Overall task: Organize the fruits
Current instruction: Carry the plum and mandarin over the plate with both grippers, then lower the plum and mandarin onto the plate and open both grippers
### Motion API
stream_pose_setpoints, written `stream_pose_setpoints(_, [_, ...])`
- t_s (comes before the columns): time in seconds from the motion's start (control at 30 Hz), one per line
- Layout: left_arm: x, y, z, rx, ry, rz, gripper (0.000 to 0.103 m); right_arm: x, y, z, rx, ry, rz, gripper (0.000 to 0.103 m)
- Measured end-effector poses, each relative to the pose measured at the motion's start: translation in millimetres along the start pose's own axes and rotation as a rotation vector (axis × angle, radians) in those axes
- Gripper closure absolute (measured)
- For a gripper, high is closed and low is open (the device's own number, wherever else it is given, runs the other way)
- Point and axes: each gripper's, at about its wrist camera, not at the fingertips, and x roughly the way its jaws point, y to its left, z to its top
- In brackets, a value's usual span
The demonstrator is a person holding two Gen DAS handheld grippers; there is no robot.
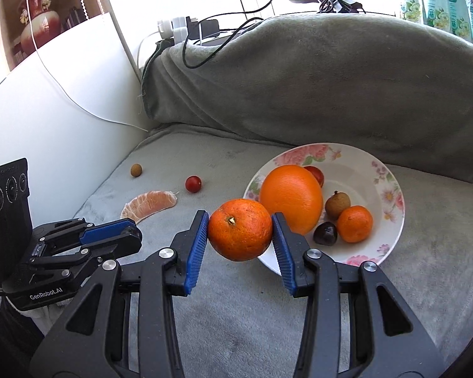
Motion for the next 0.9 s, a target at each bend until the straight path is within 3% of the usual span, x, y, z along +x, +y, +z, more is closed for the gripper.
stream_pose_setpoints(0.4, [36, -21, 51, 0.056, -0.039, -0.032, 0.082, -15, -46, 0, 0.076, -0.043, -0.082, 0.06])
stream_pose_setpoints(0.9, [90, -47, 82, 0.086, -0.021, -0.057, 0.082, -7, -71, -2, 0.111, -0.055, -0.141, 0.06])
